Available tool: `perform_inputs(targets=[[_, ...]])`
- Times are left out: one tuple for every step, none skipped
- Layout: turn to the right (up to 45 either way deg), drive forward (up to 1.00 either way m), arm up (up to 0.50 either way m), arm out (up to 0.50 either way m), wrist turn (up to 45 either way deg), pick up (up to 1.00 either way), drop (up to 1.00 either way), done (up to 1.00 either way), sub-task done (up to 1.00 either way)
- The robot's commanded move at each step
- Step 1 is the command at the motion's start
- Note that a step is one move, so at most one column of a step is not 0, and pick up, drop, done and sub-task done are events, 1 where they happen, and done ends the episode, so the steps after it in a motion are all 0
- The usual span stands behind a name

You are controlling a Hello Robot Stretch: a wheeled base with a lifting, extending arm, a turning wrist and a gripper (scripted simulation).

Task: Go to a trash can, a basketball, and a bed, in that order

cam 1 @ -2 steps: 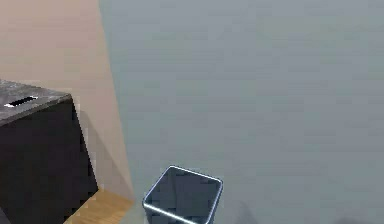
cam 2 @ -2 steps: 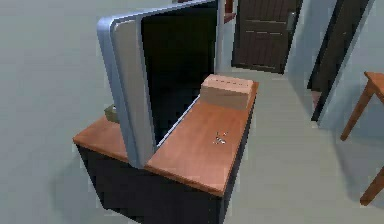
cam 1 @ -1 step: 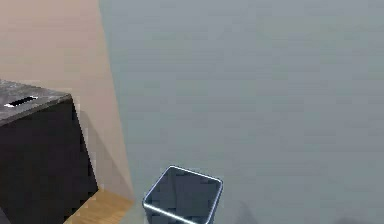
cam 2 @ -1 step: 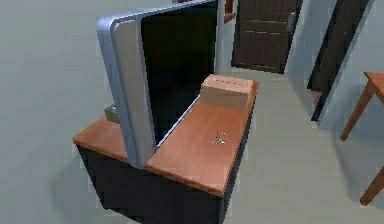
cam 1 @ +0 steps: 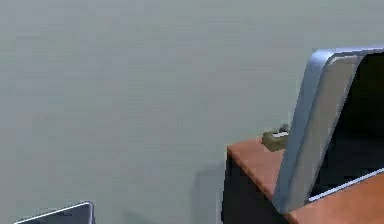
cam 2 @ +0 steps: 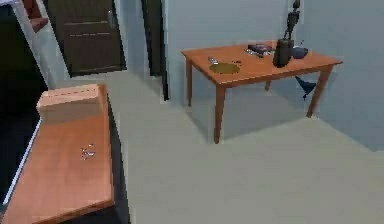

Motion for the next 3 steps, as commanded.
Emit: perform_inputs(targets=[[45.0, 0.00, 0.00, 0.00, 0.0, 0.00, 0.00, 0.00, 0.00], [45.0, 0.00, 0.00, 0.00, 0.0, 0.00, 0.00, 0.00, 0.00], [9.0, 0.00, 0.00, 0.00, 0.0, 0.00, 0.00, 0.00, 0.00]])
